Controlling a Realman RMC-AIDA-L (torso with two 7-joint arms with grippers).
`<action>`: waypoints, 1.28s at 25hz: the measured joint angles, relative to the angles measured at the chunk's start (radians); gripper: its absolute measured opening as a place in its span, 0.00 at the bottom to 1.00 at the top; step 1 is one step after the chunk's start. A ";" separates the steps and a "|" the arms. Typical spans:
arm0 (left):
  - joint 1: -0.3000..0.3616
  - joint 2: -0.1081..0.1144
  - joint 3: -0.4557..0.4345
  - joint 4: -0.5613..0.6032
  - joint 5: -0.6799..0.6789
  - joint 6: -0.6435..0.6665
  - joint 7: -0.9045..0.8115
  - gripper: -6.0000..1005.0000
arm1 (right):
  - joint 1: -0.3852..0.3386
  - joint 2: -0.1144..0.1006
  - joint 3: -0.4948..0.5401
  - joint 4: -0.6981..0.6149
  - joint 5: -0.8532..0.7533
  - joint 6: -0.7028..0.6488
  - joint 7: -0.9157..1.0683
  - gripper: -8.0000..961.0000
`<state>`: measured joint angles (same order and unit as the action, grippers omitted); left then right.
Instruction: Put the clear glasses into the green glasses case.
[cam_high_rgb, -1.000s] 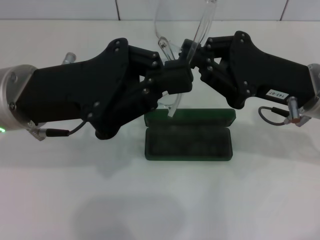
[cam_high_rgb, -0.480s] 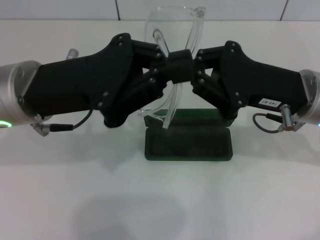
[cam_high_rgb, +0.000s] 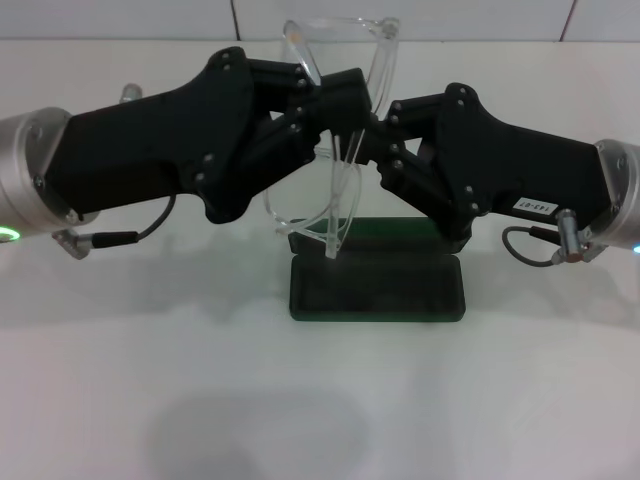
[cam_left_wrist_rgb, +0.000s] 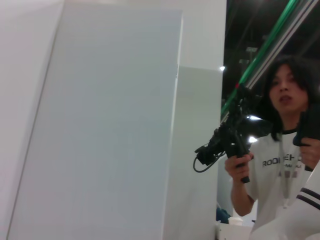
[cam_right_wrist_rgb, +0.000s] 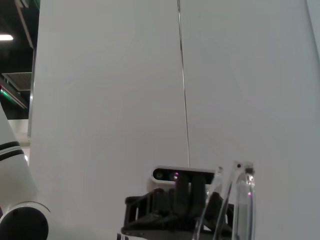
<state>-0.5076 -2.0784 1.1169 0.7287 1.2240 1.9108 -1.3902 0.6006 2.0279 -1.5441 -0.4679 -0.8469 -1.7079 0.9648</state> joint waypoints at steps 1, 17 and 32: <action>0.001 0.000 -0.004 -0.003 0.002 -0.001 0.003 0.06 | 0.000 0.000 0.000 0.000 0.000 0.001 0.000 0.06; 0.017 0.002 -0.006 -0.004 0.005 0.000 0.011 0.06 | -0.013 0.000 0.008 -0.009 0.009 0.036 -0.034 0.06; 0.026 0.005 -0.029 -0.009 0.005 -0.005 0.011 0.06 | -0.020 0.000 0.000 -0.011 0.019 0.036 -0.040 0.06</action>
<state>-0.4813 -2.0739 1.0880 0.7197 1.2286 1.9058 -1.3790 0.5810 2.0279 -1.5440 -0.4788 -0.8282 -1.6719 0.9249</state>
